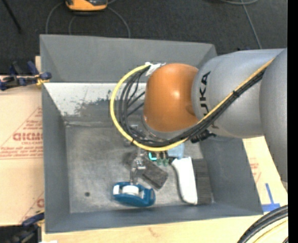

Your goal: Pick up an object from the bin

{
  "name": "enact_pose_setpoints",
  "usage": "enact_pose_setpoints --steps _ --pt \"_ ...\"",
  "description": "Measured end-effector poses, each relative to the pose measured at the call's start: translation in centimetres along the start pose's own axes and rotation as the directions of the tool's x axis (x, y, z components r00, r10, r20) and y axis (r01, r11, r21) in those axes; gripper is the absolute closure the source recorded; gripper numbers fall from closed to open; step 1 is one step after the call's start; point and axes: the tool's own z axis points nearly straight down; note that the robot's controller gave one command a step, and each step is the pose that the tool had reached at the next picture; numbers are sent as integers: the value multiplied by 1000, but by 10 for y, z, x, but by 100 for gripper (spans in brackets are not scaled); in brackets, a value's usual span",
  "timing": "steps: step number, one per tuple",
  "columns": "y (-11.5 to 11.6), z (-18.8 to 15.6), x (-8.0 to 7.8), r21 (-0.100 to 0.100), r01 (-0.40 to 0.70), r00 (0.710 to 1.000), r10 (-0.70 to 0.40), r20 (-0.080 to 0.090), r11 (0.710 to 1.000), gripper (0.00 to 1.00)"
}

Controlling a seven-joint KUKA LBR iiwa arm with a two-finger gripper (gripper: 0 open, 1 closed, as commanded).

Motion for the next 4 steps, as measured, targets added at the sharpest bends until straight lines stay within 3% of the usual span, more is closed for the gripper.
enact_pose_setpoints --steps 1,2,3,4 --pt "0 -4 -2 -1 -3 1000 3 7 1000 0" --pt "-54 49 21 0 98 995 -98 12 995 0" --pt "-72 59 18 -6 -85 996 85 9 996 0" --pt "-64 60 15 4 -147 989 147 3 989 0"
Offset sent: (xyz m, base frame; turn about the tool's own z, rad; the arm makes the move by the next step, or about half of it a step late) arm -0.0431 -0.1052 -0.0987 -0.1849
